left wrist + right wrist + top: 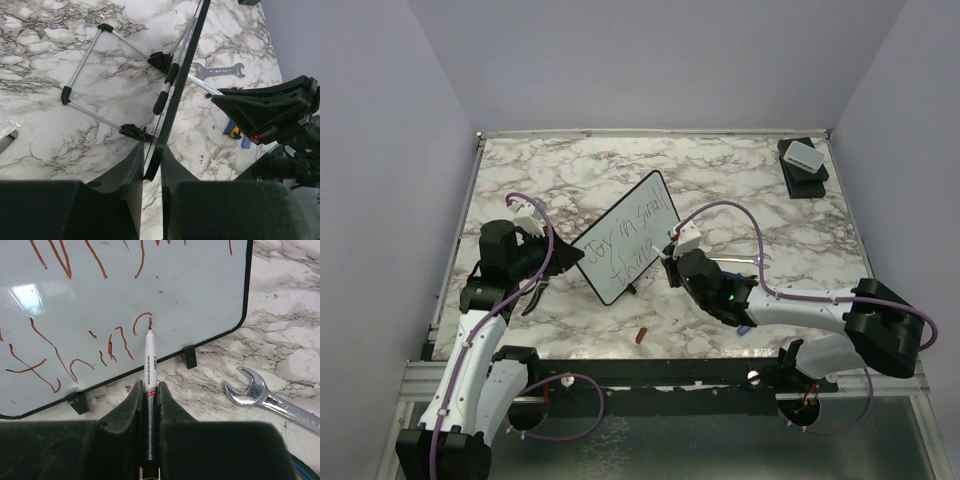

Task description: Write a sentence on the whiteboard

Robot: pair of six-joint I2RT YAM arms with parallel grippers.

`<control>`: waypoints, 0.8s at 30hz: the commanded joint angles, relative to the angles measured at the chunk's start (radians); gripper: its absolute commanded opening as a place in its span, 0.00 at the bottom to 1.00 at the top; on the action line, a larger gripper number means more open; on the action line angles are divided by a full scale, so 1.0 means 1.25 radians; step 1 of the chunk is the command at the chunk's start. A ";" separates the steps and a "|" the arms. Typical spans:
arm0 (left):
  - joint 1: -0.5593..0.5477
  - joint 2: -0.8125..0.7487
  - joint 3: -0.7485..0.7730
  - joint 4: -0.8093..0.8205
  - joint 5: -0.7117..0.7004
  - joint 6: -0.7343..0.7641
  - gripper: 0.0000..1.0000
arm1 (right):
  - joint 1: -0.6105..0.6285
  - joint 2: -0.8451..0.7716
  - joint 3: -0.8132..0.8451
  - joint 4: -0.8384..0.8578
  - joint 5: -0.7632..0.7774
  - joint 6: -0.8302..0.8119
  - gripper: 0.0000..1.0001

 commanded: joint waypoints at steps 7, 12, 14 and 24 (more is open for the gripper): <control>-0.006 -0.011 -0.006 0.001 0.008 -0.009 0.12 | -0.008 0.037 0.022 0.017 0.001 0.005 0.01; -0.006 -0.012 -0.006 0.002 0.010 -0.009 0.12 | -0.008 0.029 0.018 0.021 -0.009 0.007 0.01; -0.005 -0.011 -0.007 0.003 0.011 -0.007 0.12 | -0.008 0.025 0.018 0.026 -0.020 0.005 0.01; -0.006 -0.017 -0.008 0.007 0.018 -0.008 0.06 | -0.008 0.005 0.012 0.047 -0.056 -0.003 0.01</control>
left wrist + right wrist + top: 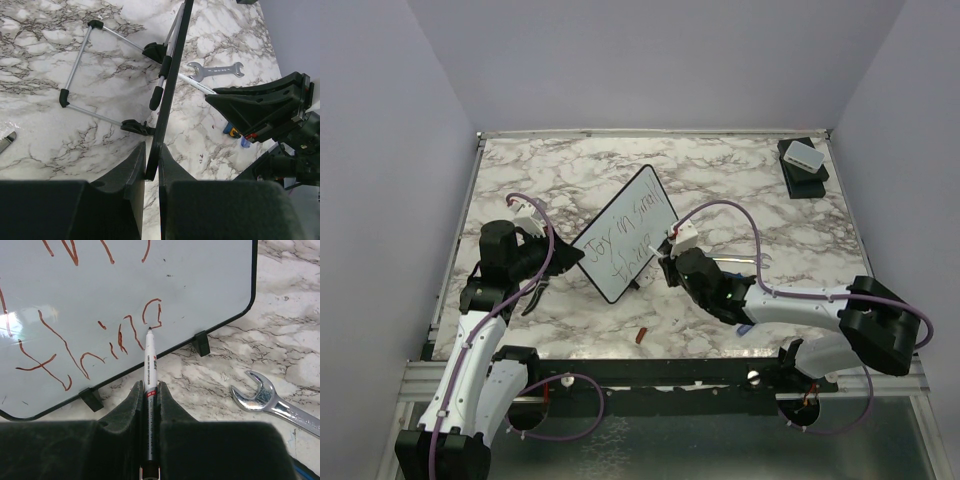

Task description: Write a sentence on the whiteboard

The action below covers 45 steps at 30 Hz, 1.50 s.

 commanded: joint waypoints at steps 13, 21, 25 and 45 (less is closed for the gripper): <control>-0.009 -0.016 -0.010 0.007 0.014 -0.016 0.05 | -0.001 -0.021 0.008 0.028 0.019 0.007 0.01; -0.017 -0.012 -0.010 0.008 0.001 -0.020 0.05 | -0.009 -0.032 -0.003 0.035 0.030 0.011 0.01; -0.023 -0.009 -0.010 0.007 -0.001 -0.019 0.05 | -0.017 -0.030 -0.005 0.050 0.026 0.010 0.01; -0.036 -0.002 -0.010 0.006 -0.005 -0.021 0.03 | -0.057 -0.011 0.001 0.091 -0.026 -0.014 0.01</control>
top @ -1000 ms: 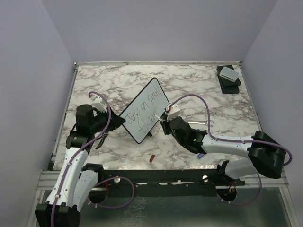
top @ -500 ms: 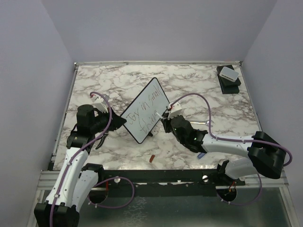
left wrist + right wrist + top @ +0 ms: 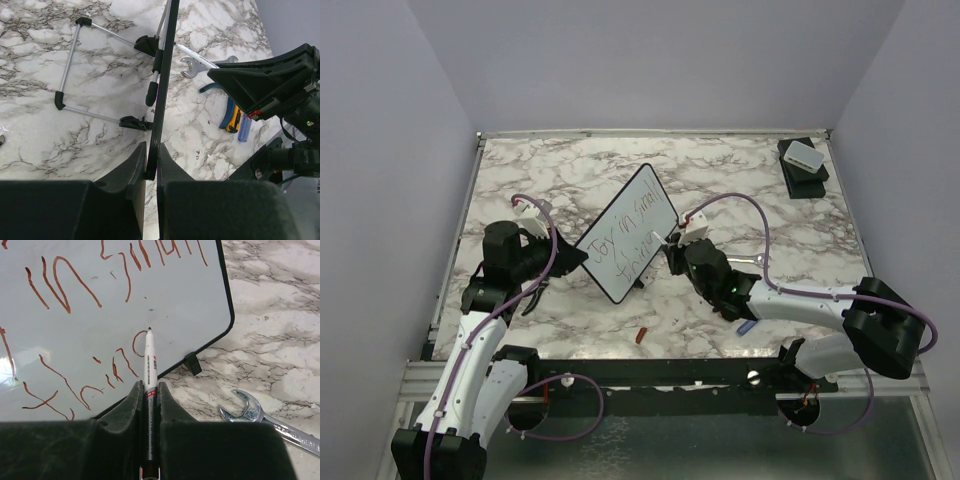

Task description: Write a sentence on the whiteboard

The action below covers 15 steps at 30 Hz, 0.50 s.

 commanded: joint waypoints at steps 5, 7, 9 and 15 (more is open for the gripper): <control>-0.005 0.002 -0.007 0.000 -0.004 -0.021 0.03 | -0.004 0.024 0.007 0.033 -0.031 -0.015 0.01; -0.006 0.001 -0.007 0.000 -0.004 -0.020 0.03 | -0.003 0.031 0.008 0.031 -0.028 -0.013 0.01; -0.006 0.001 -0.007 0.000 -0.004 -0.020 0.03 | -0.004 0.036 0.007 0.029 -0.027 -0.009 0.01; -0.006 0.001 -0.006 0.000 -0.003 -0.019 0.03 | -0.004 0.049 0.003 0.021 -0.023 0.001 0.01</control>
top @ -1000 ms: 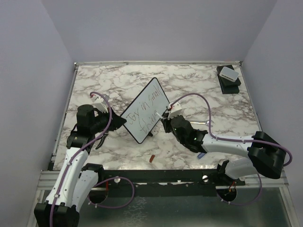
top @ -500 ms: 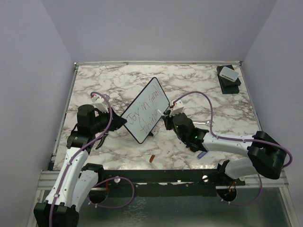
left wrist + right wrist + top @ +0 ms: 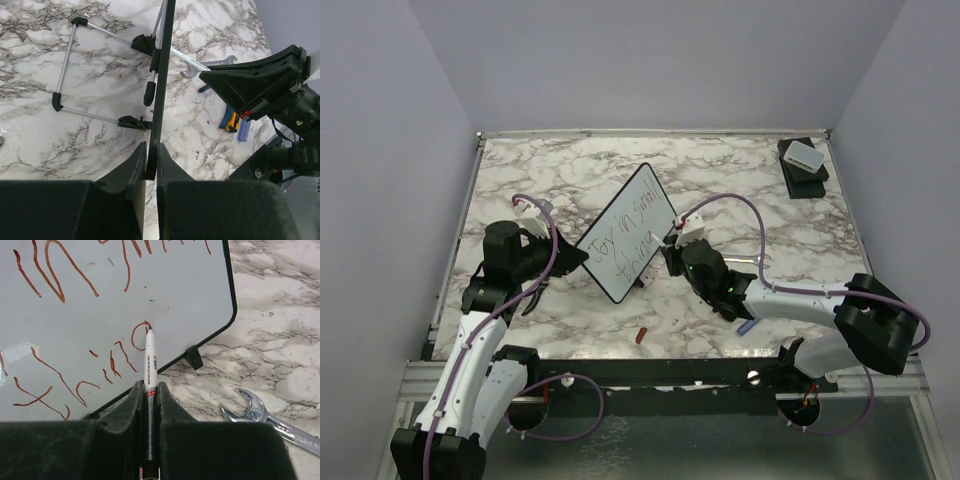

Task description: Write a sentence on the whiteboard

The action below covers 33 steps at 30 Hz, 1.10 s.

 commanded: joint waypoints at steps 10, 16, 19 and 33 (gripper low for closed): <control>-0.002 0.000 -0.007 -0.005 -0.003 -0.020 0.02 | -0.003 0.023 -0.023 -0.024 -0.037 0.050 0.01; -0.002 -0.003 -0.007 -0.005 -0.003 -0.020 0.02 | -0.003 0.033 -0.032 -0.039 -0.049 0.064 0.01; -0.003 -0.003 -0.006 -0.005 -0.003 -0.021 0.02 | -0.003 0.034 -0.032 -0.039 -0.056 0.065 0.01; -0.004 -0.003 -0.007 -0.005 -0.003 -0.020 0.02 | -0.002 0.022 -0.030 -0.042 -0.107 0.053 0.01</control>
